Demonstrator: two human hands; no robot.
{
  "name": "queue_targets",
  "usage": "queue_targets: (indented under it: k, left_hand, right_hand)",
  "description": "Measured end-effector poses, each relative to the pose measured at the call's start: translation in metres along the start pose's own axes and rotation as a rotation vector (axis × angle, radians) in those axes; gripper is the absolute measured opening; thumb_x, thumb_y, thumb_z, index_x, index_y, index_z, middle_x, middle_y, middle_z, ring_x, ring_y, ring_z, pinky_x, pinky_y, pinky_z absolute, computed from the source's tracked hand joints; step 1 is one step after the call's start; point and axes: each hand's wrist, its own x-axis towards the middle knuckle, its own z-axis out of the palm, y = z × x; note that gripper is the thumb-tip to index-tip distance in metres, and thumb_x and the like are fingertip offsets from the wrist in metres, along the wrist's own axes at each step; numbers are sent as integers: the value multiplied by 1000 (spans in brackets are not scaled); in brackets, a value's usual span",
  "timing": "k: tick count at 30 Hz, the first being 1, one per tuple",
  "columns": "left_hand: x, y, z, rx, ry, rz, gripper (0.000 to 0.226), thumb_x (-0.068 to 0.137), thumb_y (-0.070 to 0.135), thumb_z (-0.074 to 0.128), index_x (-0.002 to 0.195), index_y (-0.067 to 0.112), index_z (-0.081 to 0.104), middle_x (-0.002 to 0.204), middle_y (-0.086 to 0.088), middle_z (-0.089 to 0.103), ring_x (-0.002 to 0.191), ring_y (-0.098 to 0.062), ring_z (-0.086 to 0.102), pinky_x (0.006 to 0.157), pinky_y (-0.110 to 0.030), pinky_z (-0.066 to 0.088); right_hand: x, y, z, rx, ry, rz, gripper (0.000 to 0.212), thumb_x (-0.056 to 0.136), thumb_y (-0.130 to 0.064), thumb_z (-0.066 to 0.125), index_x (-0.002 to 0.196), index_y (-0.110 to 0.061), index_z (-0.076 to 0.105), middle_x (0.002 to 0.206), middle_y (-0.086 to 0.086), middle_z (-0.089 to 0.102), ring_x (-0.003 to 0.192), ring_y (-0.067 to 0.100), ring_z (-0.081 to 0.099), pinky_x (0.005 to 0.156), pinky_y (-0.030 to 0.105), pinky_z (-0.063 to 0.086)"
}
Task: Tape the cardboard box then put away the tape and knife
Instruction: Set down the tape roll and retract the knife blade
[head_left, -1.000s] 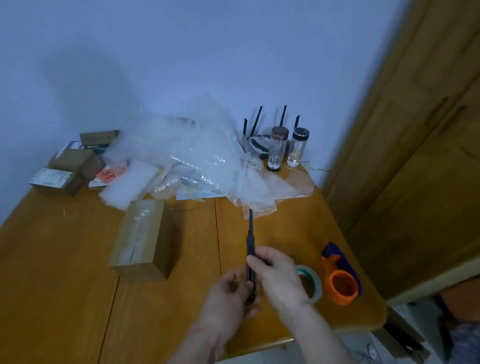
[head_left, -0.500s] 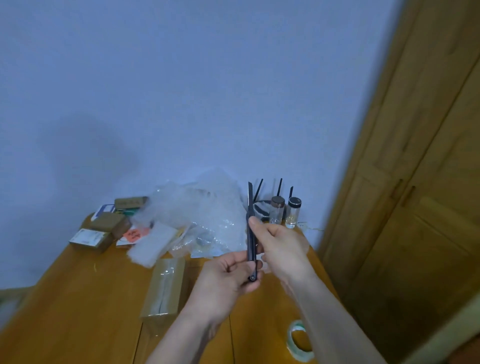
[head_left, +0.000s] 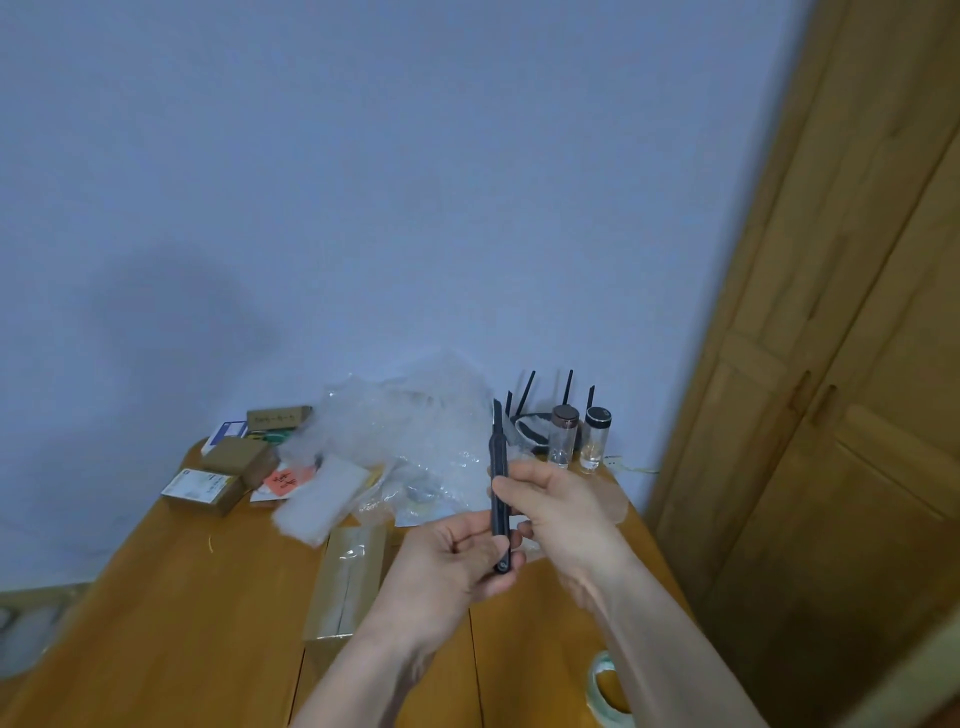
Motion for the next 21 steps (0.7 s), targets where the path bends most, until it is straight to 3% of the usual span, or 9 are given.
queue_targets:
  k: [4,7,12,21]
  left_hand:
    - [2,-1,-7,26,-13,-4,24,94,-9,66,97,8,82,93,-14,83,80,-18,78,71,-26,64]
    - [3,-1,-11,41,-23,-8,28,94,-11,65,95,9,83,94,-16,83,81,-19,77,71,-25,64]
    - [6,-4,-13,59,-35,-22,29,94,-11,65,95,11,84,95,-14,83,82,-19,77,74,-27,65]
    - [11,-13,-16,71,4,-25,31,97,-6,63,86,12,86,91,-15,83,80,-20,77,71,-27,65]
  right_hand:
    - [-1,9,3,121,-95,48,28,87,2,69,110,-13,74,95,3,79,68,5,70,51,17,49]
    - [1,15,3,139,-140,63,40,85,9,67,117,-13,71,106,10,78,77,15,69,57,22,52]
    - [6,24,4,141,-158,81,52,82,16,63,123,-16,67,114,12,74,76,11,68,54,21,50]
    - [10,34,4,167,-168,94,54,77,21,61,118,-14,67,100,9,74,67,11,67,50,23,49]
